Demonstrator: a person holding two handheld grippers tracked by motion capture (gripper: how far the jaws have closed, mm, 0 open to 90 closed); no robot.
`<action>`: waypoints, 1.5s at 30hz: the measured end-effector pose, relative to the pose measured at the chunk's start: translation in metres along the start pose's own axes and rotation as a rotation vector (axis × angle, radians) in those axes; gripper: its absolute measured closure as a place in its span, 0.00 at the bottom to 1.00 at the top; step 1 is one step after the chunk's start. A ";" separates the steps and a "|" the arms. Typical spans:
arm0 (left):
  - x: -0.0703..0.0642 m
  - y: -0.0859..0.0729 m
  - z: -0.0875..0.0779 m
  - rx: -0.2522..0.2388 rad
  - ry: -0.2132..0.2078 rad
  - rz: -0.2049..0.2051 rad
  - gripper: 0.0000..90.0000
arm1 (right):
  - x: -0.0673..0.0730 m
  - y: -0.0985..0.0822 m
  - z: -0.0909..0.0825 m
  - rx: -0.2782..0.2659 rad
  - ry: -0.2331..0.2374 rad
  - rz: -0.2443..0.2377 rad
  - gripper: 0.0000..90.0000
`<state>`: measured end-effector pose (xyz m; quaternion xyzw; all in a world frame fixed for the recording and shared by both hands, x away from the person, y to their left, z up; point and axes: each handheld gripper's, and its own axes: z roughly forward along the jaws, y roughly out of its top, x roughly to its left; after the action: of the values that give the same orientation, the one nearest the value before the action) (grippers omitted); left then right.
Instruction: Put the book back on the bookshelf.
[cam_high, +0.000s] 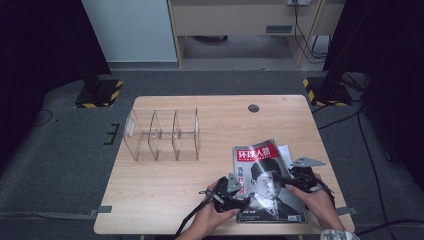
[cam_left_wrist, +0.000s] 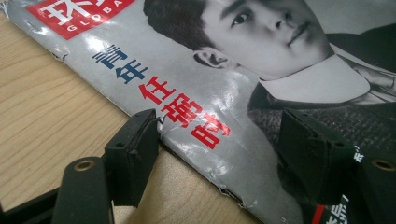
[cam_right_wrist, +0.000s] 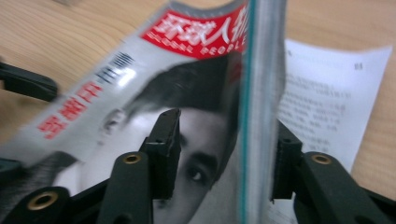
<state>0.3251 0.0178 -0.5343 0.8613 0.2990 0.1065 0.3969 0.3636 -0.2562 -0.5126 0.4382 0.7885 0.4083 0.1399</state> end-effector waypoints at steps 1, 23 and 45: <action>0.000 0.000 0.000 0.000 0.000 0.000 0.31 | 0.000 0.000 0.000 0.000 0.000 0.000 0.62; 0.001 0.001 0.001 0.000 -0.004 0.000 0.31 | -0.007 -0.007 0.013 0.093 0.006 0.030 0.50; 0.004 0.004 0.004 -0.002 0.003 -0.004 0.31 | -0.001 -0.001 0.008 0.095 -0.030 -0.016 0.74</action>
<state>0.3319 0.0154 -0.5344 0.8602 0.3011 0.1074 0.3974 0.3677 -0.2529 -0.5188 0.4439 0.8084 0.3627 0.1339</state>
